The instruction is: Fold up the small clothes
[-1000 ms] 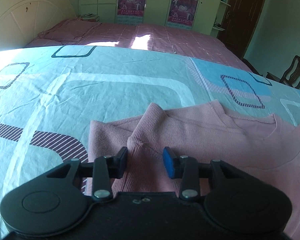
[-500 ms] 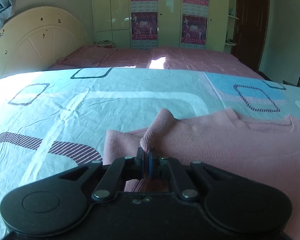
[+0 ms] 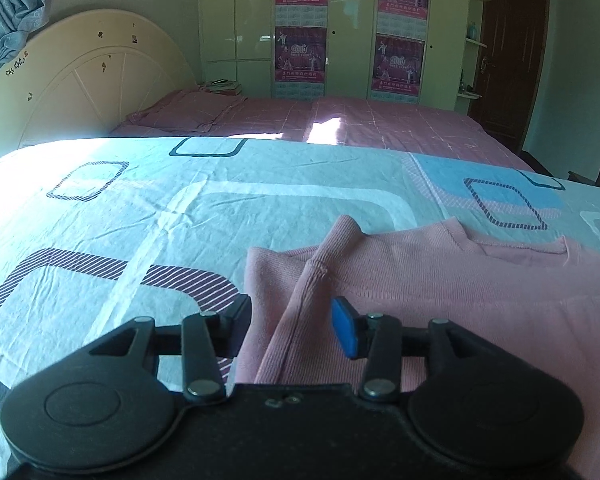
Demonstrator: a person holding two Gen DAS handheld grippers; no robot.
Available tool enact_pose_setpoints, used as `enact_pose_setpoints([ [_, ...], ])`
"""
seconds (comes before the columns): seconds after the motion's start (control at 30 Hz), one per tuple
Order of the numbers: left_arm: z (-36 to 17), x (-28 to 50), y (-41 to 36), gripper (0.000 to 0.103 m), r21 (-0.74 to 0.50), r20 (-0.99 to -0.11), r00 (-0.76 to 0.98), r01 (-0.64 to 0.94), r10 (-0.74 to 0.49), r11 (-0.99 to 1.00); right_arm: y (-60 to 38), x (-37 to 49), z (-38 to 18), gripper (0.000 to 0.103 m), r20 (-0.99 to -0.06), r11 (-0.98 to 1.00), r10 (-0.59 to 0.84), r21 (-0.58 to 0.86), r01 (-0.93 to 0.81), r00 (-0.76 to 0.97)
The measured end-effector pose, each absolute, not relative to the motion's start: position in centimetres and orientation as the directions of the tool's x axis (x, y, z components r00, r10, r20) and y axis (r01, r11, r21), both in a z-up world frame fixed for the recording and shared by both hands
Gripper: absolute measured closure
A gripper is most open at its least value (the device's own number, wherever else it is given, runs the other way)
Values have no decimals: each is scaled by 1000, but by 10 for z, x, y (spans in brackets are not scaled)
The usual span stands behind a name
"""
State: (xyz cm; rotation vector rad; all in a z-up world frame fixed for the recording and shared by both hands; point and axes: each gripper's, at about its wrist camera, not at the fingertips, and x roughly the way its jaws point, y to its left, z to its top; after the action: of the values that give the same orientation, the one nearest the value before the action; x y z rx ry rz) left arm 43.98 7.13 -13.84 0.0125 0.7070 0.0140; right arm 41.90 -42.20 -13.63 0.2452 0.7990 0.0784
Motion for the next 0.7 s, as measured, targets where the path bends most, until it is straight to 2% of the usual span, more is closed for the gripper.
enact_pose_setpoints([
  [0.17,-150,409,75,58,19,-695,719,7,8,1000,-420,392,-138,55,-715,969,164,244,23,680],
  [0.2,-154,406,75,59,27,-701,713,1,18,1000,-420,387,-139,59,-718,970,156,240,31,679],
  [0.23,-157,404,75,59,38,-704,709,-12,35,999,-421,384,-139,79,-720,970,153,241,37,676],
  [0.27,-159,403,74,63,46,-702,711,-22,48,999,-420,381,-140,89,-724,971,145,236,45,674],
  [0.3,-160,401,72,67,59,-696,715,-34,65,998,-420,379,-139,94,-722,972,141,231,44,678],
  [0.37,-162,397,66,84,119,-674,730,-47,115,992,-416,375,-138,94,-723,982,113,184,33,681],
  [0.4,-164,395,64,85,144,-664,736,-50,134,988,-415,376,-141,94,-731,989,80,141,34,678],
  [0.47,-167,390,66,86,157,-652,742,-68,155,985,-419,375,-148,94,-737,994,21,86,63,676],
  [0.6,-164,391,65,86,159,-656,736,-84,169,984,-421,373,-143,94,-742,993,-8,73,92,671],
  [0.7,-152,386,68,83,104,-652,744,-102,145,989,-422,362,-127,93,-714,986,15,127,108,700],
])
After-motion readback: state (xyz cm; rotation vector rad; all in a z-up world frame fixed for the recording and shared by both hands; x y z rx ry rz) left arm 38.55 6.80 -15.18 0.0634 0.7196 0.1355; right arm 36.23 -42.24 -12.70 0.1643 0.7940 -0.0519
